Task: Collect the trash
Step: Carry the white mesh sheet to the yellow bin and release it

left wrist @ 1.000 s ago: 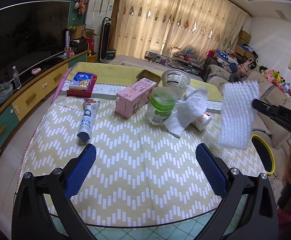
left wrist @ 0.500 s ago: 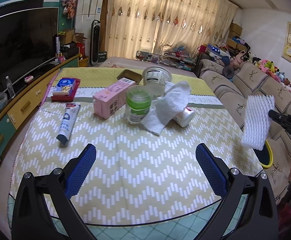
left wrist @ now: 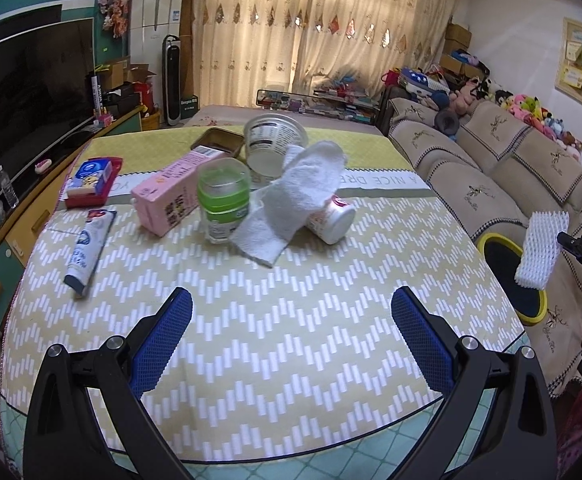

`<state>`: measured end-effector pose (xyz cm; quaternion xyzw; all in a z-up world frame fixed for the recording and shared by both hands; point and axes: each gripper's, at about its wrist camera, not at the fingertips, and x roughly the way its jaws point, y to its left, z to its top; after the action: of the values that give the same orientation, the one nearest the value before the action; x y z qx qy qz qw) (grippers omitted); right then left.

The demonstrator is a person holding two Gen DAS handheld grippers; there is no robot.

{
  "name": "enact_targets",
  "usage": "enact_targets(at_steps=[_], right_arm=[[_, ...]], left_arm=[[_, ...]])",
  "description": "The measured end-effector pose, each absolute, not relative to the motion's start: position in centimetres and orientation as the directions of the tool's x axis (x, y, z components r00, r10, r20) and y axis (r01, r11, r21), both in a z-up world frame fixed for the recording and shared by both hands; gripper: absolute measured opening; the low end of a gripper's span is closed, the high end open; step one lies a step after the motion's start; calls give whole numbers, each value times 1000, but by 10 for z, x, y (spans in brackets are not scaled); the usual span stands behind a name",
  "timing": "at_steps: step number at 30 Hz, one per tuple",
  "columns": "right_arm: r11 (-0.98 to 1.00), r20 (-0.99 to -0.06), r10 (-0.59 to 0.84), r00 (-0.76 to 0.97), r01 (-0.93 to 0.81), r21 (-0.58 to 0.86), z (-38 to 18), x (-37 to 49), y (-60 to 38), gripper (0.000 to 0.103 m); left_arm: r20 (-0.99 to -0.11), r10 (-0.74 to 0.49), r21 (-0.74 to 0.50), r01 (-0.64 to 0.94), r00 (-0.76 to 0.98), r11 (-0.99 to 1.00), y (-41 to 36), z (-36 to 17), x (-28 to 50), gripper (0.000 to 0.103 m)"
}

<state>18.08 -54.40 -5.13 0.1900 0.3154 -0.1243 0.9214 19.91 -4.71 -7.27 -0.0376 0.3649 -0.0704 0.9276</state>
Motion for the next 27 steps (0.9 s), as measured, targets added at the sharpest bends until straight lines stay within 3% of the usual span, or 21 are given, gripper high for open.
enact_targets(at_steps=[7, 9, 10, 22, 27], right_arm=[[859, -684, -178, 707, 450, 243, -84, 195, -585, 12], [852, -697, -187, 692, 468, 236, -92, 198, -589, 35], [850, -698, -192, 690, 473, 233, -95, 198, -590, 39], [858, -712, -154, 685, 451, 247, -113, 203, -581, 40], [864, -720, -140, 680, 438, 246, -117, 208, -572, 40]], left_arm=[[-698, -164, -98, 134, 697, 986, -69, -82, 212, 98], [-703, -166, -95, 140, 692, 986, -74, -84, 216, 98], [-706, -168, -96, 143, 688, 985, -76, -85, 218, 98], [-670, -86, -55, 67, 737, 996, -47, -77, 264, 98], [-682, -79, -93, 22, 727, 995, -25, -75, 296, 98]])
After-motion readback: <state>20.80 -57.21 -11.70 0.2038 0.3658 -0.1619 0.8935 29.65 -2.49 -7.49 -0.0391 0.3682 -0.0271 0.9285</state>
